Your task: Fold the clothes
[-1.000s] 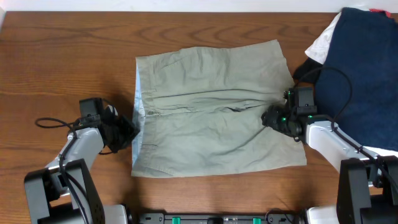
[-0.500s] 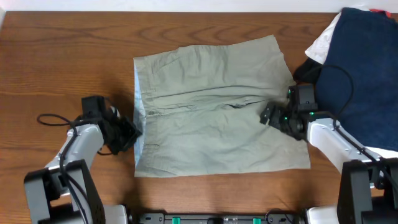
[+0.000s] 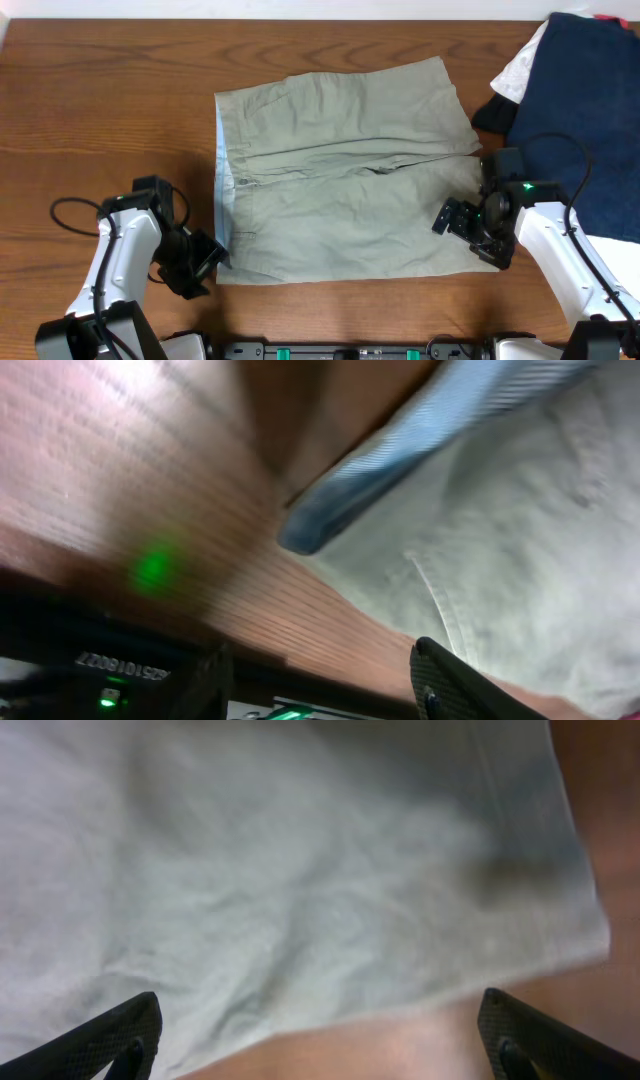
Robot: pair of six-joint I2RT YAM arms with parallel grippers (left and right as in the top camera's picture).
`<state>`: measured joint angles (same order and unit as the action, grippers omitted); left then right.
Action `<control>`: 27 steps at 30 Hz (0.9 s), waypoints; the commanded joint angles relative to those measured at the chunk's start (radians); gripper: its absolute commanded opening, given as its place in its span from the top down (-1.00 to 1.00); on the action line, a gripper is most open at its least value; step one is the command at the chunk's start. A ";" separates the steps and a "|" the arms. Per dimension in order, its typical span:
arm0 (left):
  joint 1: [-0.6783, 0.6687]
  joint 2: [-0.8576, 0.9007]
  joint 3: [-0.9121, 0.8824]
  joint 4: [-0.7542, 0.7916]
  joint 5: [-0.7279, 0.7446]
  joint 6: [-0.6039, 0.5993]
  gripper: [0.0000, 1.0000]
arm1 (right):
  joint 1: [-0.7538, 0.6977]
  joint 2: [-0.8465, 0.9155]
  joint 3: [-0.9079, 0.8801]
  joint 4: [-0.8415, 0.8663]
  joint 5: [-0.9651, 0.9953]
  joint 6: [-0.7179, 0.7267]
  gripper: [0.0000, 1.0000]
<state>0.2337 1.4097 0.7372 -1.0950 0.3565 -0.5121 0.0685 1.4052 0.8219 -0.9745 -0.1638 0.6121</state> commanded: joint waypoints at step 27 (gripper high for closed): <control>-0.068 -0.002 -0.176 0.232 -0.018 -0.201 0.88 | -0.001 -0.003 -0.164 -0.015 0.002 0.457 -0.79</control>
<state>0.1680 1.4097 0.5575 -0.8410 0.3683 -0.7509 0.0685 1.4052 0.6647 -0.9726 -0.1673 1.0470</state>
